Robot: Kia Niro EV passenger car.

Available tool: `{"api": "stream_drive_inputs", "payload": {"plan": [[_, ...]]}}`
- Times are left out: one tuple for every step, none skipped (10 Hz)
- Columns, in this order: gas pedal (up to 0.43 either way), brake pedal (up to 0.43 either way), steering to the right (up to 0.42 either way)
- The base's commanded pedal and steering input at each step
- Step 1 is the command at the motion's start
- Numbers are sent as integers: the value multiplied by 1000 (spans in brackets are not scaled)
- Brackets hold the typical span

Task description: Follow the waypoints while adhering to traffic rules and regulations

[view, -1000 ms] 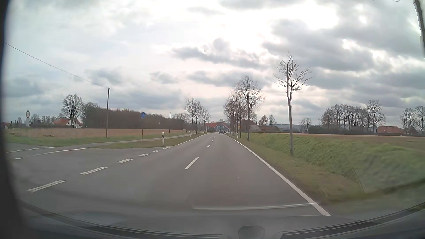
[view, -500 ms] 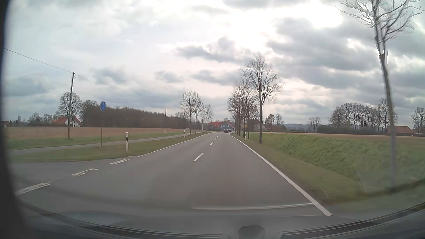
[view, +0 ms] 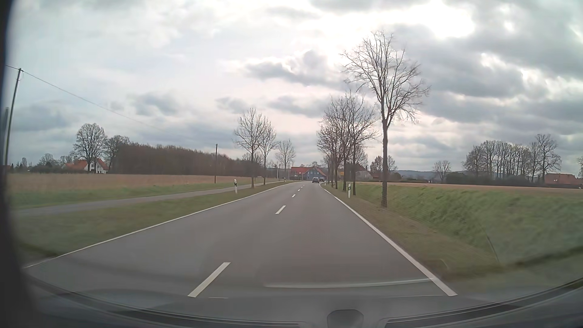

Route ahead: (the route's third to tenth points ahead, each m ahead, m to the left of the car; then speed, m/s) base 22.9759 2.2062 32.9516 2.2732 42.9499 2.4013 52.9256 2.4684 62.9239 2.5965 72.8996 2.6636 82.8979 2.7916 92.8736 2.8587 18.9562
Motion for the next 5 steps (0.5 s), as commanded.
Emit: {"api": "stream_drive_inputs", "payload": {"plan": [[0, 0, 1], [0, 0, 1], [0, 0, 1], [39, 0, 1], [59, 0, 1]]}}
